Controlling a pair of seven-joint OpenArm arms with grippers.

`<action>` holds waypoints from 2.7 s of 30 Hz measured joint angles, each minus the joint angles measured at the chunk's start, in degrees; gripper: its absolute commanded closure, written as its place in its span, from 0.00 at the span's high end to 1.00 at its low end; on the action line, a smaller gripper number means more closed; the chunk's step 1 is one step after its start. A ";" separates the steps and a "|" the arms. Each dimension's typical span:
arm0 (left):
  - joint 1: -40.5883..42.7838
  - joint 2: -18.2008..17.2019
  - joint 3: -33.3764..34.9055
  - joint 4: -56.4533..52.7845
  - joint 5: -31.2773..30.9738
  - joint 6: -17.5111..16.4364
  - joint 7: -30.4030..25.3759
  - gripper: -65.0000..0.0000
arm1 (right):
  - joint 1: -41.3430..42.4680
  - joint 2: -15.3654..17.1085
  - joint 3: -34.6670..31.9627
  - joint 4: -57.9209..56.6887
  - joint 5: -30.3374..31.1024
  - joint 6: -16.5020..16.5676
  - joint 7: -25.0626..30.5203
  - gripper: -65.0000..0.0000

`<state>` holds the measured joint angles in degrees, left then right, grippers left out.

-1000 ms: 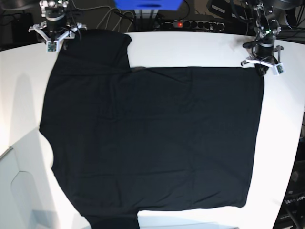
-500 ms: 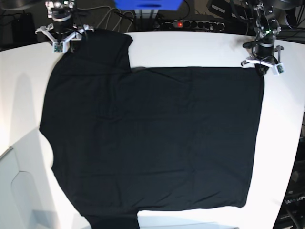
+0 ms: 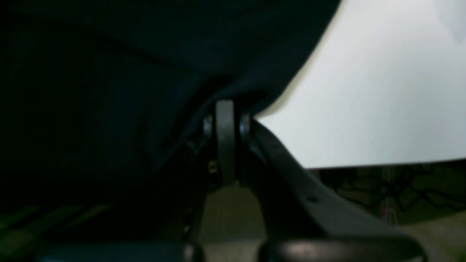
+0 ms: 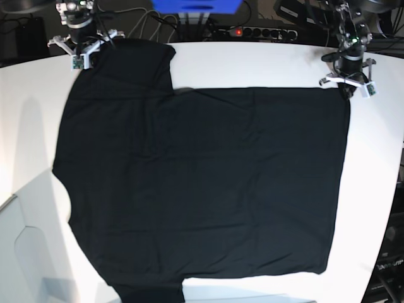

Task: Fold the T-shirt properly
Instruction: 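Close both grippers on the shoulder corners of the shirt, then pull both grippers toward the hem, folding the shoulder edge over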

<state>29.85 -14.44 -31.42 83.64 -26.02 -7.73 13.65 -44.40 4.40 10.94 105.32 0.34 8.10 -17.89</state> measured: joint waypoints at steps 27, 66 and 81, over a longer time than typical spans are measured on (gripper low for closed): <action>3.41 4.00 -9.31 10.56 0.44 -0.22 2.51 0.00 | 0.31 -0.02 1.27 9.84 -0.37 0.09 -1.14 0.00; -28.46 4.09 -9.57 4.76 8.28 -0.31 13.99 0.00 | 46.69 0.20 -4.57 -3.48 -0.76 0.72 -12.48 0.00; -35.28 4.09 -9.64 -4.00 10.97 -0.02 14.38 0.00 | 57.57 -0.04 -4.48 -19.89 -0.96 0.70 -12.15 0.00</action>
<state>-5.43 -10.35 -41.06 79.64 -15.05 -7.75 28.03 13.17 4.36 6.46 85.43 -0.62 8.80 -30.04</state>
